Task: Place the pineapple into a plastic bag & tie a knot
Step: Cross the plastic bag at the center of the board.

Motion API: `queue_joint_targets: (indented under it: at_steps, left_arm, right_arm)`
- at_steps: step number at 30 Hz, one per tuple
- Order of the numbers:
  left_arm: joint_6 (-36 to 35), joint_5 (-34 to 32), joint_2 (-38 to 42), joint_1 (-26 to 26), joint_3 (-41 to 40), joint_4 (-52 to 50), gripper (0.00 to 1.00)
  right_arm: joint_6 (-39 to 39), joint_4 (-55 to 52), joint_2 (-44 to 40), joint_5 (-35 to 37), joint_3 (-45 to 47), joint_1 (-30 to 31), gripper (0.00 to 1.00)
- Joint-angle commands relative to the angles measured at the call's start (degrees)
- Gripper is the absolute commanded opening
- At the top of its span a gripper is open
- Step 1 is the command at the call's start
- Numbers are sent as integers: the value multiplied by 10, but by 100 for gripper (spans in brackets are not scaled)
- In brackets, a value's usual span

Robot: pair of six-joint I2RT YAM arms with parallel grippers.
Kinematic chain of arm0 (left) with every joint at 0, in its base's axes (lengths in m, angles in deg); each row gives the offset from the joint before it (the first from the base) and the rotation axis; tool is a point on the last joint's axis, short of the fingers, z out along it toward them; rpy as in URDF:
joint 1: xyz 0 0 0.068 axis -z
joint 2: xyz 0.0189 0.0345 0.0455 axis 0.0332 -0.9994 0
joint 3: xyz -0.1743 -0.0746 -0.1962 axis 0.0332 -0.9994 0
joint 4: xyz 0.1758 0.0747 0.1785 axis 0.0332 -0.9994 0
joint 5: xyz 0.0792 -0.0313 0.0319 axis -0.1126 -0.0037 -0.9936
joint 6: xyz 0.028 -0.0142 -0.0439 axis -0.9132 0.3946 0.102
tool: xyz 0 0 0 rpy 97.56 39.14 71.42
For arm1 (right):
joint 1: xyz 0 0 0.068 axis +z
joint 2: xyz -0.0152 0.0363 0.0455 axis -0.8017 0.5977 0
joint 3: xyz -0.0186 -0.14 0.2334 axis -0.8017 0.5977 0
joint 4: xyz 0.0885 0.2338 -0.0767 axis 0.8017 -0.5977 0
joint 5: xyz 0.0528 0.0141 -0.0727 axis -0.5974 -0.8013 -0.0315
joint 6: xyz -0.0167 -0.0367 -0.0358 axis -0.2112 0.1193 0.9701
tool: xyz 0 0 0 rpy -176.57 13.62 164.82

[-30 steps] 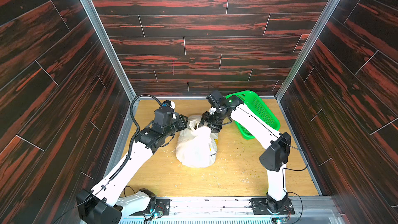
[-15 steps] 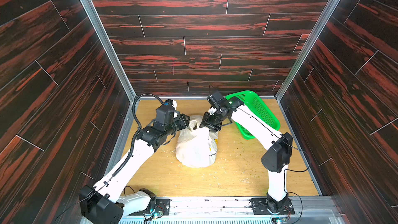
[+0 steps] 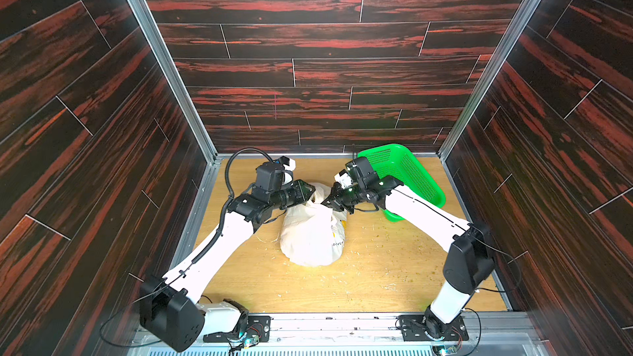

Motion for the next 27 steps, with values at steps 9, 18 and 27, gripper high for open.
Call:
queue_joint_targets:
  at_steps: [9, 18, 27]
  left_arm:
    - [-72, 19, 12, -5, -22, -95, 0]
    - [-38, 7, 31, -4, -89, -49, 0]
    - [-26, -7, 42, -3, -114, -20, 2]
  right_arm:
    - [25, 289, -46, -79, 118, -12, 0]
    - [7, 479, -43, -170, 184, -26, 0]
    - [6, 516, -27, -214, 192, -26, 0]
